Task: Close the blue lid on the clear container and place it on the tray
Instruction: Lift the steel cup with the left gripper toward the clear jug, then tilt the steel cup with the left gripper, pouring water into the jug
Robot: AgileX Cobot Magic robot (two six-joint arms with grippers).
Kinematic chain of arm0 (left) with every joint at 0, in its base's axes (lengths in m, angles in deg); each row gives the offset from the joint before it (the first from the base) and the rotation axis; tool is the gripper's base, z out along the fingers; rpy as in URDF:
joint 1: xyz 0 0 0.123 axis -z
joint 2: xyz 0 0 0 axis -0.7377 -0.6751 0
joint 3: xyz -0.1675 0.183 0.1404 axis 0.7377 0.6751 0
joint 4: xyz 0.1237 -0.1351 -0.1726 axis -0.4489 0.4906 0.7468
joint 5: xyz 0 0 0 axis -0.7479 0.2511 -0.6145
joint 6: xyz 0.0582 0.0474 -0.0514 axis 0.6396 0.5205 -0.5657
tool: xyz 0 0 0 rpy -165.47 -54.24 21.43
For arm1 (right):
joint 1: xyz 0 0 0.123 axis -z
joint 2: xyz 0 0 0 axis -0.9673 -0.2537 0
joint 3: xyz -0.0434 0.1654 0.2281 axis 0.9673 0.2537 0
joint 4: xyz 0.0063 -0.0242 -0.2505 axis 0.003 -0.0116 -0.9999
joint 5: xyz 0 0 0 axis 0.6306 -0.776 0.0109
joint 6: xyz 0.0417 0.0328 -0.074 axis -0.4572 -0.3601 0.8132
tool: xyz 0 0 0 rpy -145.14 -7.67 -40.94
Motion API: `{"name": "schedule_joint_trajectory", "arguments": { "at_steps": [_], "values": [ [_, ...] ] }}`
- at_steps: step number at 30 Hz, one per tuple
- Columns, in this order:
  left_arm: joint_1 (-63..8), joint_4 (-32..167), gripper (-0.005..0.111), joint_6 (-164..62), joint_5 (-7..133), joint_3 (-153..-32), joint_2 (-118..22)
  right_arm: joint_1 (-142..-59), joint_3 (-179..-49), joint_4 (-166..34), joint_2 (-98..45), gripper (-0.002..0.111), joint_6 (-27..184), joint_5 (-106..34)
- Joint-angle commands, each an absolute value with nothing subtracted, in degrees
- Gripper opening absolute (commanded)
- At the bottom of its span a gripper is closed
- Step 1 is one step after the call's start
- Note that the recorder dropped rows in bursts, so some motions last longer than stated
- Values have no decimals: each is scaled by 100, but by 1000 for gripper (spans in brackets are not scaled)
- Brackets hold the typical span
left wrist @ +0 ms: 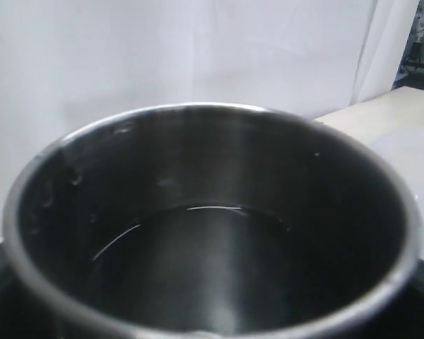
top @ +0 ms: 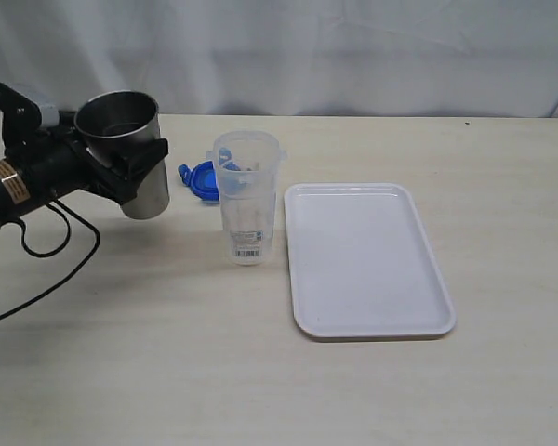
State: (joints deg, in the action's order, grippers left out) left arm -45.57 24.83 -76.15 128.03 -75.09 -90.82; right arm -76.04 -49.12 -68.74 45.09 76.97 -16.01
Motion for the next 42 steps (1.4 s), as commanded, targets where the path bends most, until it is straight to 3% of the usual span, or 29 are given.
{"name": "schedule_joint_trajectory", "arguments": {
  "at_steps": [1, 18, 42],
  "values": [
    [-4535, 2609, 0, -7874, 13295, -7522, -8621, -7612, -4895, -6884, 4536, 4, 7741, -1662],
    [-3757, 2467, 0, -8270, 12091, -8501, -8314, -7612, -4895, -6884, 4536, 4, 7741, -1662],
    [-3745, 2321, 0, -8973, 11702, -8732, -8314, -7612, -4895, -6884, 4536, 4, 7741, -1662]
  ]
}}
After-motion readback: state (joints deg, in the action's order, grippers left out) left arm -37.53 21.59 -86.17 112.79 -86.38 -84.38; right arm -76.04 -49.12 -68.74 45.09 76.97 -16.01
